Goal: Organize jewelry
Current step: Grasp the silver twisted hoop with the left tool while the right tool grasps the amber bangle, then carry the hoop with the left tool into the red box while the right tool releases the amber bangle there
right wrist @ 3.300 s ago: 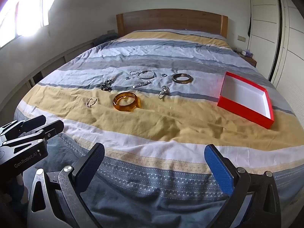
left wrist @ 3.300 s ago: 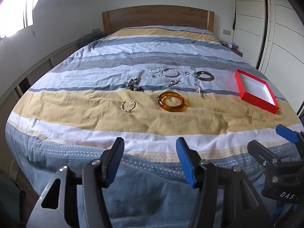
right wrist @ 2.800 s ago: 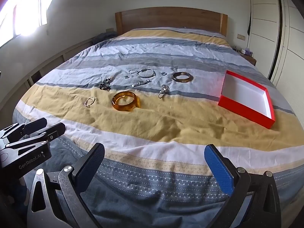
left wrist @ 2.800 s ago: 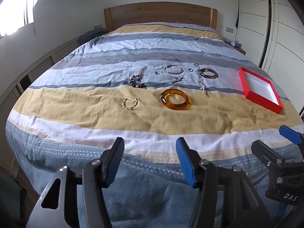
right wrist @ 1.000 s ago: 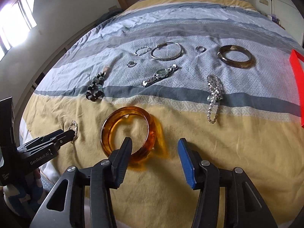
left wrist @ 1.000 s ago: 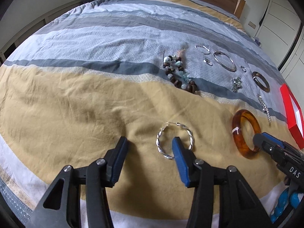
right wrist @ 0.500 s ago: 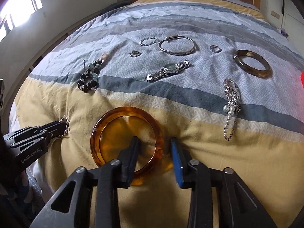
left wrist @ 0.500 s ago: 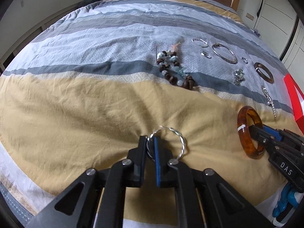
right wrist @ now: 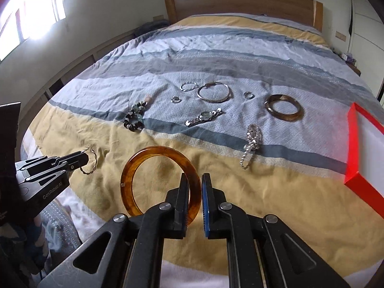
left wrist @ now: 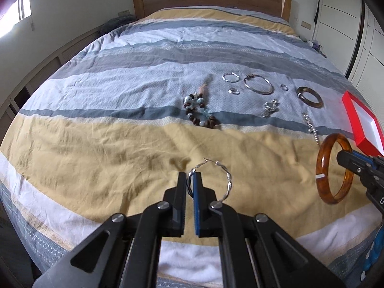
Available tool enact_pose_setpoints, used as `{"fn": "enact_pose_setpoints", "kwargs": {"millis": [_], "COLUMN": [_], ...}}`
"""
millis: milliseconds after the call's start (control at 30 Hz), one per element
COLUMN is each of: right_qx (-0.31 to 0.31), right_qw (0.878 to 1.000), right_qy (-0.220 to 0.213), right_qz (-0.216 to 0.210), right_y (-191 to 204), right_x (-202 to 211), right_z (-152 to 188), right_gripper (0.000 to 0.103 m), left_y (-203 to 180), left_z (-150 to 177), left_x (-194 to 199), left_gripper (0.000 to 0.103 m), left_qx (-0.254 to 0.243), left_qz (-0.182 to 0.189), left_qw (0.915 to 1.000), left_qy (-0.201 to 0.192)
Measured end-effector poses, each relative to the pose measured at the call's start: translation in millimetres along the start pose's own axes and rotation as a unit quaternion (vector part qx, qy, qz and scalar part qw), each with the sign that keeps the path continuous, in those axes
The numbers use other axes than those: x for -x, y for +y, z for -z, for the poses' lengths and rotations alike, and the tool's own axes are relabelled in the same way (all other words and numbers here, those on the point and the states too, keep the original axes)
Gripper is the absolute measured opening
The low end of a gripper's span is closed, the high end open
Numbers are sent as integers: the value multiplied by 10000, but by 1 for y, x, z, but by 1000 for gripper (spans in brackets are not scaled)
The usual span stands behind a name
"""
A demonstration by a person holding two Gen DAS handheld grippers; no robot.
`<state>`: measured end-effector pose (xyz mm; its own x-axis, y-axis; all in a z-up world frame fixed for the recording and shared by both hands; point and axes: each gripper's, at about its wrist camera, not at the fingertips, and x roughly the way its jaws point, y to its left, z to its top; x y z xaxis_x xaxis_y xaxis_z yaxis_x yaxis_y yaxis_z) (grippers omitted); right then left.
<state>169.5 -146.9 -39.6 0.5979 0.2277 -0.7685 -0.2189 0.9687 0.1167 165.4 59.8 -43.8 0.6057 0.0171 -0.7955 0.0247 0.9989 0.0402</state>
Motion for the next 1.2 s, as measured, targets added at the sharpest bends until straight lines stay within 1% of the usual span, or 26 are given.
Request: {"fn": "enact_pose_setpoints", "kwargs": {"millis": [167, 300, 467, 600, 700, 800, 933, 1000, 1100, 1200], "right_qx": [-141, -407, -849, -1091, -1191, -1162, -1049, -973, -813, -666], "right_qw": [9991, 9966, 9894, 9810, 9748, 9708, 9710, 9726, 9754, 9774], "right_qy": [-331, -518, -669, -668, -597, -533, -343, -201, 45, 254], "right_qz": [230, 496, 973, 1457, 1787, 2031, 2120, 2103, 2049, 1990], "right_y": [-19, -52, -120, -185, -234, -278, -323, -338, -350, -358], "right_x": [48, 84, 120, 132, 131, 123, 99, 82, 59, 43], "right_z": [6, 16, 30, 33, 29, 22, 15, 15, 20, 27], "right_gripper": [10, 10, 10, 10, 10, 10, 10, 10, 10, 10], "left_y": [-25, -62, -133, -203, -255, -307, -365, -387, -409, -421], "left_z": [-3, -10, -28, -48, -64, -77, -88, -89, -85, -76], "left_x": [33, 49, 50, 41, 28, 11, -13, -28, -47, -63], "left_gripper": [4, 4, 4, 4, 4, 4, 4, 4, 4, 5], "left_qx": [-168, -406, -904, -1332, -1565, -1816, -2125, -2264, -2428, -2514], "left_qz": [166, 457, 948, 1366, 1634, 1833, 2026, 2032, 2057, 2011], "left_qw": [9994, 9976, 9909, 9810, 9735, 9657, 9557, 9525, 9480, 9466], "left_qy": [-233, -325, -313, -340, -327, -299, -205, -133, 9, 177]}}
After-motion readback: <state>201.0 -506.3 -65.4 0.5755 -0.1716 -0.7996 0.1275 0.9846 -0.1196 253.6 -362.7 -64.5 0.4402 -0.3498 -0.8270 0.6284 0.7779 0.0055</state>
